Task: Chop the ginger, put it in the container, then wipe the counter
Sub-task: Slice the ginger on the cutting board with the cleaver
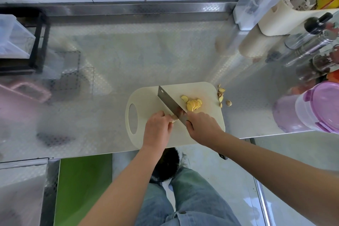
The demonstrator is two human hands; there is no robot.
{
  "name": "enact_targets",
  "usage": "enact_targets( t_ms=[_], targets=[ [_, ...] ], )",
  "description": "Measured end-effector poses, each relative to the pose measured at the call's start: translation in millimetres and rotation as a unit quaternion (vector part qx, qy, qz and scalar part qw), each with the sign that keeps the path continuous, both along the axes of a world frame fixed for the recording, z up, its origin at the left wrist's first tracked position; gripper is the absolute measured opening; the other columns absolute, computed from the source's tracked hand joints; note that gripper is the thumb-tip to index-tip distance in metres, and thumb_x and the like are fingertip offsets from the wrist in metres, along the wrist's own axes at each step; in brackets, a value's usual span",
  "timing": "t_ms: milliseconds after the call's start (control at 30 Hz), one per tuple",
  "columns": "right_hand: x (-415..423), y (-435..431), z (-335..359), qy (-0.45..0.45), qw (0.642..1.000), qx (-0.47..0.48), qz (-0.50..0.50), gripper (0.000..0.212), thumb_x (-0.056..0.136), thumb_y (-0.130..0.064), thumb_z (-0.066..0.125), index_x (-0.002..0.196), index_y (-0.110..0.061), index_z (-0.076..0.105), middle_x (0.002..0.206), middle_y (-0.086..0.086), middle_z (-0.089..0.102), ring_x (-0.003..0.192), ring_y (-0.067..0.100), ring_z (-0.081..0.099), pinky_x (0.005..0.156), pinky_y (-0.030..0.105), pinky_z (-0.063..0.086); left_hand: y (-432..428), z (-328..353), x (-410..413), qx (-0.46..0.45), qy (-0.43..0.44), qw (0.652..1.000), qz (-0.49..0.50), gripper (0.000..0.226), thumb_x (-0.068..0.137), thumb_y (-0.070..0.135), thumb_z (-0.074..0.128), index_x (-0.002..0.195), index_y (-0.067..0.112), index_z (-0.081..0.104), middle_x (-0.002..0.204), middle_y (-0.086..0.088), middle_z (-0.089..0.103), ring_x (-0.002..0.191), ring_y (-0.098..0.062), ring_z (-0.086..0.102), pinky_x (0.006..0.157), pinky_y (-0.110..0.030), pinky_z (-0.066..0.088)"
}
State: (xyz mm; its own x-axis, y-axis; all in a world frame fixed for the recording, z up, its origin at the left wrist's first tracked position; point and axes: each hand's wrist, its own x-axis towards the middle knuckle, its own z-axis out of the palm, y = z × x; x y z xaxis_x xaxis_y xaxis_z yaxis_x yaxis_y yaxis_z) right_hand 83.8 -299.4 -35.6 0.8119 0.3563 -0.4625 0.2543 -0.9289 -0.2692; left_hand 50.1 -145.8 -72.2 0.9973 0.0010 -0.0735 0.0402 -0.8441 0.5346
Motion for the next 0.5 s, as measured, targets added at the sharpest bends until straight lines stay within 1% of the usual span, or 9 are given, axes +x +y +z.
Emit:
enact_targets(
  t_ms=[100, 200, 300, 367, 433, 500],
  targets=[
    [5.6, 13.0, -8.2, -0.015, 1.000, 0.008, -0.006, 0.016, 0.099, -0.024, 0.035, 0.098, -0.012, 0.045, 0.075, 0.004, 0.045, 0.071, 0.030, 0.048, 0.061, 0.032, 0.032, 0.1, 1.1, 0.3, -0.003, -0.004, 1.000, -0.004, 0.021, 0.069, 0.001, 0.078, 0.085, 0.015, 0.075, 0.066, -0.006, 0.055, 0.061, -0.026, 0.053, 0.054, -0.034, 0.045],
    [10.1, 19.4, -14.7, -0.026, 0.999, 0.017, -0.010, 0.020, 0.099, -0.027, 0.036, 0.104, -0.010, 0.047, 0.085, 0.011, 0.057, 0.079, 0.034, 0.057, 0.062, 0.033, 0.035, 0.5, 1.7, -0.2, -0.006, -0.004, 1.000, -0.002, 0.020, 0.068, 0.000, 0.080, 0.081, 0.014, 0.074, 0.065, -0.006, 0.056, 0.060, -0.027, 0.054, 0.053, -0.033, 0.045],
    [4.9, 15.4, -17.9, -0.038, 0.998, 0.030, -0.034, 0.023, 0.100, -0.029, 0.037, 0.106, -0.009, 0.046, 0.081, 0.010, 0.054, 0.077, 0.034, 0.055, 0.062, 0.033, 0.034, 0.3, 0.7, 0.1, -0.011, -0.003, 1.000, -0.002, 0.019, 0.067, 0.001, 0.081, 0.079, 0.014, 0.073, 0.064, -0.005, 0.055, 0.058, -0.025, 0.054, 0.051, -0.032, 0.044],
    [1.1, 16.0, -17.9, -0.039, 0.997, 0.036, -0.055, 0.024, 0.100, -0.029, 0.037, 0.106, -0.008, 0.047, 0.077, 0.007, 0.048, 0.073, 0.033, 0.050, 0.061, 0.033, 0.032, 0.1, 0.8, -0.2, -0.012, -0.003, 1.000, 0.000, 0.018, 0.067, 0.002, 0.080, 0.078, 0.014, 0.073, 0.063, -0.004, 0.054, 0.057, -0.025, 0.053, 0.050, -0.032, 0.043],
    [3.0, 19.7, -16.0, -0.033, 0.997, 0.033, -0.066, 0.022, 0.100, -0.028, 0.038, 0.104, -0.008, 0.047, 0.078, 0.006, 0.046, 0.072, 0.030, 0.046, 0.062, 0.034, 0.033, -0.4, 0.3, -0.1, -0.008, 0.000, 1.000, 0.003, 0.015, 0.069, 0.002, 0.079, 0.079, 0.012, 0.073, 0.065, -0.006, 0.055, 0.059, -0.026, 0.054, 0.052, -0.034, 0.045],
    [7.8, 22.7, -12.7, -0.021, 0.998, 0.025, -0.057, 0.020, 0.100, -0.028, 0.038, 0.101, -0.009, 0.047, 0.082, 0.008, 0.050, 0.077, 0.031, 0.051, 0.064, 0.034, 0.035, -0.5, 0.5, -0.7, 0.002, 0.006, 1.000, 0.005, 0.011, 0.073, 0.004, 0.077, 0.081, 0.011, 0.073, 0.069, -0.007, 0.056, 0.063, -0.027, 0.055, 0.055, -0.035, 0.046]
  ],
)
